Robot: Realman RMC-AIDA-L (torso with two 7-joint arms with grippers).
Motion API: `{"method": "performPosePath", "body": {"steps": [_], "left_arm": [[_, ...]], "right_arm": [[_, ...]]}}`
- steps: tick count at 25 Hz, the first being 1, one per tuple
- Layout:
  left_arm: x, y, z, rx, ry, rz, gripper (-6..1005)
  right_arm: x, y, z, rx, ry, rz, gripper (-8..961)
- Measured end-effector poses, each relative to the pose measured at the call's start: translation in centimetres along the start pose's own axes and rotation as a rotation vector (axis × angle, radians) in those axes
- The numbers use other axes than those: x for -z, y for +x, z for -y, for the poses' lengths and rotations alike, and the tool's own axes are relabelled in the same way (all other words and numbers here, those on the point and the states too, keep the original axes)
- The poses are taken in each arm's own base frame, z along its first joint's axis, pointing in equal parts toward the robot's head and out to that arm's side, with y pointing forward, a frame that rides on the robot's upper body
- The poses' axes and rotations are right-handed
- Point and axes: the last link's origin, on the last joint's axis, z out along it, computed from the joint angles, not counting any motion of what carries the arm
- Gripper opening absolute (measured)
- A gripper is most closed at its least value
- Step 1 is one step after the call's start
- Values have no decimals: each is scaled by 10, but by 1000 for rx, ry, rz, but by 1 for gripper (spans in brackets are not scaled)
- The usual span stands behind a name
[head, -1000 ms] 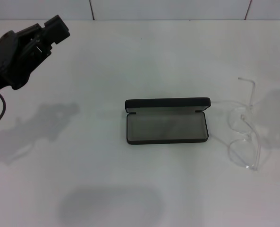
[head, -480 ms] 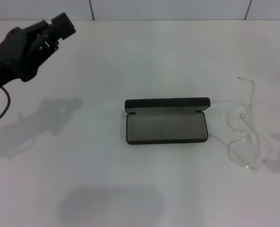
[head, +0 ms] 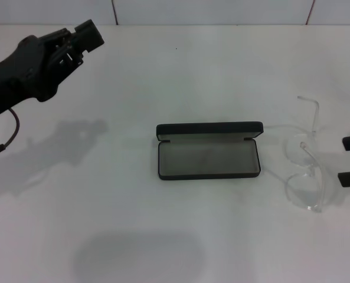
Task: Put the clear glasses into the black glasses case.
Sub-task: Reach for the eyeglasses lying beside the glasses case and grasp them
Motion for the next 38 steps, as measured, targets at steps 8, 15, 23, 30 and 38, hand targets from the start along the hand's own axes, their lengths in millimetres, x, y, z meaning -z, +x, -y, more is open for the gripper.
{"method": "performPosePath", "body": {"steps": [8,15,23,30,38], "left_arm": [[1,-2,1,3,5,1,97],[2,-5,2,6,10,-1,97],[2,-5,2,6,11,-1,97],[2,-8,2,12,16,-4,97],[4,-10,2,16,23,-4,97]], "right_arm": [[-18,-8,6,5,-58,30,665],[-33,-5,5,-14,-116,1,656],[-37,3,9,-38,-77,-47,529],[-39,6,12,-45,-53,-60,339],[-37,5,11,-44,-53,-62,58]]}}
